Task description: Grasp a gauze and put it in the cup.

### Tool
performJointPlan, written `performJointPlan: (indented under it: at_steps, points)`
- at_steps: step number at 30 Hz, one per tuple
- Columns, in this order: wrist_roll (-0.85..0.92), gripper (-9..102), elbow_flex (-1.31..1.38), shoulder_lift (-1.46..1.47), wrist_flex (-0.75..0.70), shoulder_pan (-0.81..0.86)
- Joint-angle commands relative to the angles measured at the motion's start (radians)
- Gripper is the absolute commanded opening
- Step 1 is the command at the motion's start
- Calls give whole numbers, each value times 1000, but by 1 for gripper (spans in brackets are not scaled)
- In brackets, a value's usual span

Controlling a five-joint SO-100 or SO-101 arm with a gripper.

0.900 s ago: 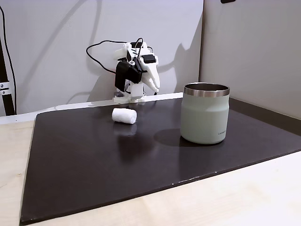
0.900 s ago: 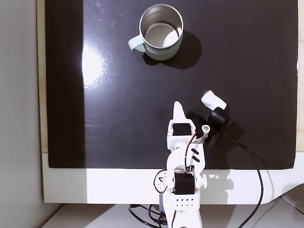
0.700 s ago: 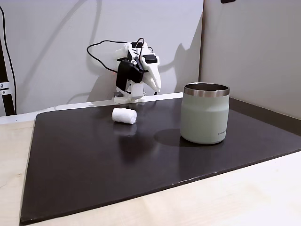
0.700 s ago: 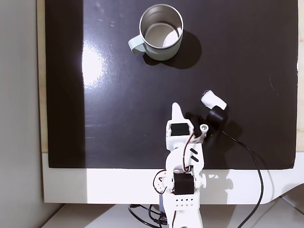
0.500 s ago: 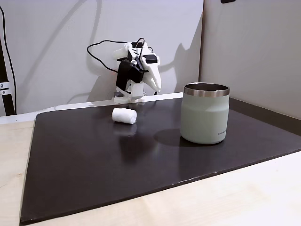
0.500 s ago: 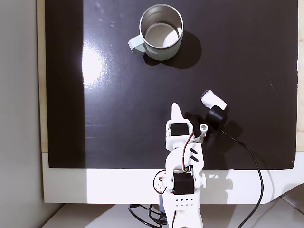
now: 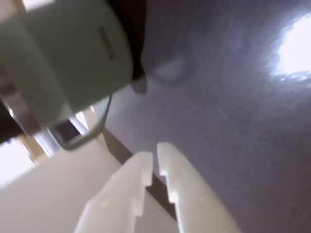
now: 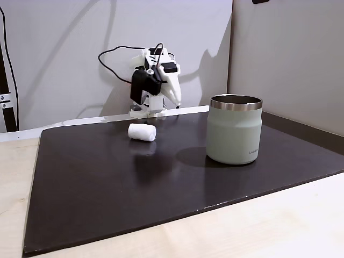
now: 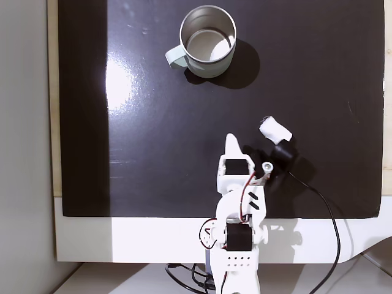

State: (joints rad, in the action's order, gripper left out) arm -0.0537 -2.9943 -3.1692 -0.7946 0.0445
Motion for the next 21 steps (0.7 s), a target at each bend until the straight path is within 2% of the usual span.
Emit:
performJointPlan:
  at_steps: [1, 5, 13, 21]
  points:
    - [-41, 0, 147, -9, -74, 29]
    - [-103, 0, 288, 35, -175, 46]
    - [-173, 0, 460, 239, -201, 212]
    - [-296, 0, 793, 729, -322, 331]
